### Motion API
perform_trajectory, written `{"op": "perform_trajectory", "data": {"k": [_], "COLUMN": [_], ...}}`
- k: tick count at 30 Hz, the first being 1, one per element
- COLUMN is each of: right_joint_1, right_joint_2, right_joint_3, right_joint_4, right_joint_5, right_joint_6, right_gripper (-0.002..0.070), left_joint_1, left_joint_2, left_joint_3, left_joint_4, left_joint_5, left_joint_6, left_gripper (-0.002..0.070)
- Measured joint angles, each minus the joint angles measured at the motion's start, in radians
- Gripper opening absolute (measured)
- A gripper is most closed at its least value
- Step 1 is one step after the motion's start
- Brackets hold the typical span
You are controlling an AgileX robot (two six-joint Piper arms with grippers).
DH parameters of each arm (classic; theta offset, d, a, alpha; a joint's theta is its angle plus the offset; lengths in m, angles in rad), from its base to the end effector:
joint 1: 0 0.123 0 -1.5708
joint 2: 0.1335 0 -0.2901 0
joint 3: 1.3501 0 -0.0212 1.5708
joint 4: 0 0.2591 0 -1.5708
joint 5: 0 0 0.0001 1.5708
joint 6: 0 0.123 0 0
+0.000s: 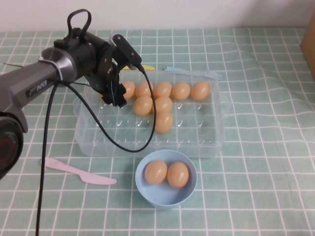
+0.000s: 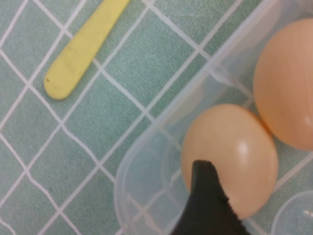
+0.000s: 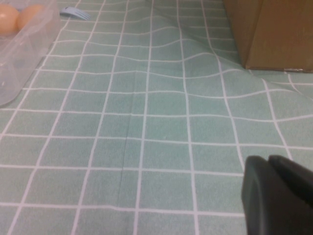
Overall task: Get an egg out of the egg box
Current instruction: Pick up the egg from the plastic box
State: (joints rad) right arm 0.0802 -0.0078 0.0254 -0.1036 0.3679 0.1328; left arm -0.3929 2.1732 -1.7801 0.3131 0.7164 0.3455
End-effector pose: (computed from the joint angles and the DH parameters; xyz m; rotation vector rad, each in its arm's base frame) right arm 0.0868 0.0024 0.1625 -0.0155 1.8673 0.0456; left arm 0.4838 -0.1736 0.1790 1.1392 2.3061 0.3341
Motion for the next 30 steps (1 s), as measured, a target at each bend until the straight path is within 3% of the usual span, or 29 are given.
{"op": "perform_trajectory", "data": {"k": [9,30], "right_joint_1": [0.000,0.000], "right_joint_2": [0.000,0.000], "right_joint_3": [0.000,0.000], "right_joint_4": [0.000,0.000], "right_joint_5": [0.000,0.000], "right_joint_6": [0.000,0.000], "right_gripper": [-0.0017,-0.0017], "left_joint_1": [0.000,0.000], "left_joint_2": [0.000,0.016], "left_joint_3": [0.000,0.000], "left_joint_4": [0.008,0.015], "left_joint_5": [0.000,-0.036], "left_joint_6": [-0.039,-0.043], "left_gripper": [0.0505,0.0515]}}
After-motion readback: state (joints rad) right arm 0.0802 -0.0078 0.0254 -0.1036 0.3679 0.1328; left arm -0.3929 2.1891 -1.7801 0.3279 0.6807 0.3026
